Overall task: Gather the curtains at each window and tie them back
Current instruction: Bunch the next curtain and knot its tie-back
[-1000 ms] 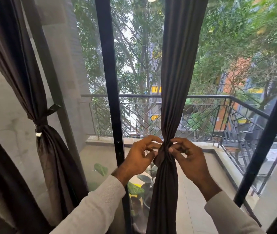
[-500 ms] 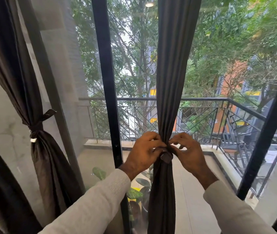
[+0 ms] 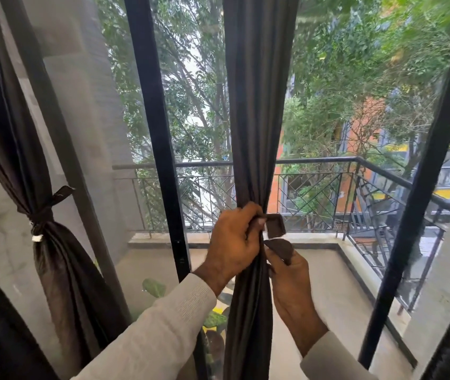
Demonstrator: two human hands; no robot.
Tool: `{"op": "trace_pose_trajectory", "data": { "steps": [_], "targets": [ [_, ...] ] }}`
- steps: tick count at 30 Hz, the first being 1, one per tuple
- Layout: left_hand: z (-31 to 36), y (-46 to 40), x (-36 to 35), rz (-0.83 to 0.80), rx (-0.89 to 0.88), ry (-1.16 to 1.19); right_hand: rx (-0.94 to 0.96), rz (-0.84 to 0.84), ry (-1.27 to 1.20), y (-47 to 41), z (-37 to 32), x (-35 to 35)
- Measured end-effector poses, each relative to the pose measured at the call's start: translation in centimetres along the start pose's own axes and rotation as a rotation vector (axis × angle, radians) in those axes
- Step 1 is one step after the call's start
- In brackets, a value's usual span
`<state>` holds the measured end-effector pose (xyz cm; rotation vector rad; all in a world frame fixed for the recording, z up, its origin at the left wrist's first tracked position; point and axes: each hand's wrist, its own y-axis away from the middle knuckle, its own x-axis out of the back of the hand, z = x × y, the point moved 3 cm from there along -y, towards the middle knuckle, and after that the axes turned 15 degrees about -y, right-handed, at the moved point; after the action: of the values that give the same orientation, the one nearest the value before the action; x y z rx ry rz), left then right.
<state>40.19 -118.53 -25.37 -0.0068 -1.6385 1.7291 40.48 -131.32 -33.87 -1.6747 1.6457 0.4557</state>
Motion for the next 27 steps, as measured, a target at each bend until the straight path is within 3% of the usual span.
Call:
{"op": "trace_pose_trajectory", "data": {
  "steps": [5, 11, 15, 19, 24, 27],
  "targets": [
    [1.0, -1.0, 0.4, 0.038, 0.116, -0.137, 0.127, 0.054, -0.028, 0.0, -1.9, -0.6],
    [0.7, -2.2, 0.9, -0.053, 0.442, 0.23, 0.279, -0.041, 0.112, 0.7, -5.1, -1.7],
    [0.8, -2.3, 1.8, -0.084, 0.417, 0.222, 0.307, -0.145, 0.234, 1.4, -6.6, -2.7],
    [0.6, -2.2, 2.1, -0.173, 0.365, 0.2, 0.31, -0.146, 0.343, 2.1, -7.5, -3.3],
    [0.9, -2.7, 3.4, -0.381, 0.214, 0.189, 0.219, -0.163, 0.365, 1.5, -7.6, -3.0],
    [1.2, -3.0, 4.4, -0.478, 0.099, 0.199, 0.259, -0.169, 0.471, 1.1, -8.3, -3.3]
  ]
}}
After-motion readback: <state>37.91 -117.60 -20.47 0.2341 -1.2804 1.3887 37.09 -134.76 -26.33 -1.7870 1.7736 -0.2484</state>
